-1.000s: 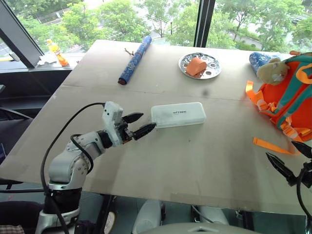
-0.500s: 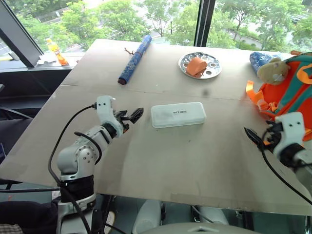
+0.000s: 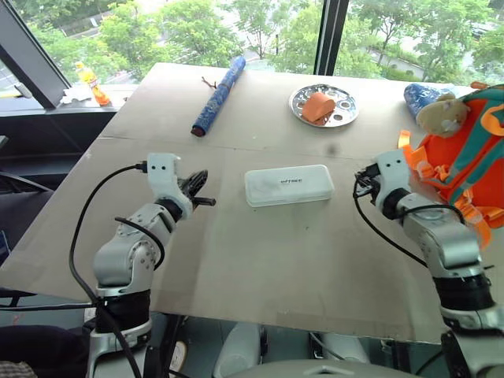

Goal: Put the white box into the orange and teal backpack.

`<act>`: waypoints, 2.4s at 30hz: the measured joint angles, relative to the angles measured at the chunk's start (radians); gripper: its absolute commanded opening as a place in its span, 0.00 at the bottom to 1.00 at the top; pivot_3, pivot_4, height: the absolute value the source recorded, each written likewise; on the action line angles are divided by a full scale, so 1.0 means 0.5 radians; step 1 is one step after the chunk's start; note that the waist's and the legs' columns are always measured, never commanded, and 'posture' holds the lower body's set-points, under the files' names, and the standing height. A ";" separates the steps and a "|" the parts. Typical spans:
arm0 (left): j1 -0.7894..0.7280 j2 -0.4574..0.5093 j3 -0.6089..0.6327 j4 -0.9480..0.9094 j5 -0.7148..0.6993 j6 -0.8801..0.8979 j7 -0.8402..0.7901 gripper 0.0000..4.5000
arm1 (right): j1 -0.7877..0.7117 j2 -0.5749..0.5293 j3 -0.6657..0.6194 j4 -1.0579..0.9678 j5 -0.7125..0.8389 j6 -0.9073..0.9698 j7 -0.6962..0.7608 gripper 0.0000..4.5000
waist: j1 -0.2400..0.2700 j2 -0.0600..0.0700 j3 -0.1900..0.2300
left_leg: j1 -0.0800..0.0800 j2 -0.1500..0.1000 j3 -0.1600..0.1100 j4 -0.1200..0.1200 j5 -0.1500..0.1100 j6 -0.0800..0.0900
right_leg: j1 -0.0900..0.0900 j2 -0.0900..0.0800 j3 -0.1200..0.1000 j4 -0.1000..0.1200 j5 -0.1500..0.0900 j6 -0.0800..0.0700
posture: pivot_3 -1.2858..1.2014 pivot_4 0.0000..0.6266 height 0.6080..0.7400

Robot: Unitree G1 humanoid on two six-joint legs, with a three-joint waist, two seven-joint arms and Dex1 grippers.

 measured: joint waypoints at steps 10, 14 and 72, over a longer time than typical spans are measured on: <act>-0.014 -0.054 -0.194 0.062 0.215 0.011 0.053 0.02 | -0.228 0.076 0.279 0.497 -0.346 -0.219 0.072 0.00 | -0.034 0.000 0.000 | -0.002 0.000 -0.003 0.000 0.000 0.000 | -0.001 -0.003 -0.002 -0.001 0.000 0.000 | 0.52 0.24 0.93; -0.029 -0.054 -0.370 0.114 0.268 0.014 -0.030 0.02 | -0.239 0.111 0.326 0.448 -0.373 -0.215 0.187 0.00 | -0.040 0.001 0.000 | -0.002 0.002 -0.004 0.000 0.000 0.000 | -0.001 -0.003 -0.003 0.001 0.000 0.000 | 0.52 0.24 0.93; -0.260 0.536 -0.427 0.673 0.324 -0.465 -1.319 0.00 | 0.453 -0.316 -0.037 -0.557 0.114 0.126 0.607 0.01 | -0.034 0.002 0.003 | -0.006 0.001 -0.014 0.000 0.001 -0.001 | 0.001 -0.002 -0.010 -0.002 0.000 0.001 | 0.52 0.24 0.93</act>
